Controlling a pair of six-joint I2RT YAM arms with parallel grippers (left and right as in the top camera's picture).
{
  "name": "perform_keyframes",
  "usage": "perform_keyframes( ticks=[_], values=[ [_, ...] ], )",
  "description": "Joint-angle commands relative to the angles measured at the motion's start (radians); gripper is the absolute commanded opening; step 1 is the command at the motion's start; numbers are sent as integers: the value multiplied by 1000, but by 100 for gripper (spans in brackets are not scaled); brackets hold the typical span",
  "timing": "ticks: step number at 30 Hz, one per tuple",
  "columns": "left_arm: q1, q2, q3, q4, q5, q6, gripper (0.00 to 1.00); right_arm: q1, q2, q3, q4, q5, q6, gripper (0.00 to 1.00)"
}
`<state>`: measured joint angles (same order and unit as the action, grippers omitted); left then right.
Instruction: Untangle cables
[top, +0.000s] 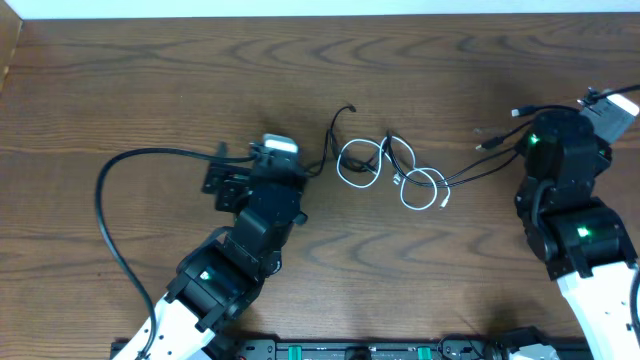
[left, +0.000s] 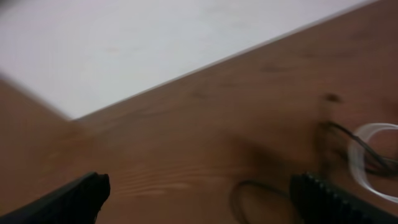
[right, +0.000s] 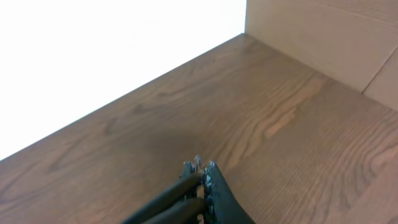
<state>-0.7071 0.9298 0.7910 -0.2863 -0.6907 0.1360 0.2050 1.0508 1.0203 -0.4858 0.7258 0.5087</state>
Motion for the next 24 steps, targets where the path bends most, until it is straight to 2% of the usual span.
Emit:
perform_keyframes(
  ticks=[1,6,8,19,24],
  values=[
    [2,39,-2,-12,402,-20,98,-7,-35,3,2,-31,18,1],
    [2,118,-2,19,659,6,98,-7,-37,3,-5,-84,13,1],
    [2,166,-2,57,715,5,98,-7,-37,3,-6,-133,13,1],
    [2,546,-2,409,717,48,98,89,-52,4,-63,-169,10,1],
    [2,654,-2,527,716,47,98,139,-51,3,-105,-168,10,1]
  ],
)
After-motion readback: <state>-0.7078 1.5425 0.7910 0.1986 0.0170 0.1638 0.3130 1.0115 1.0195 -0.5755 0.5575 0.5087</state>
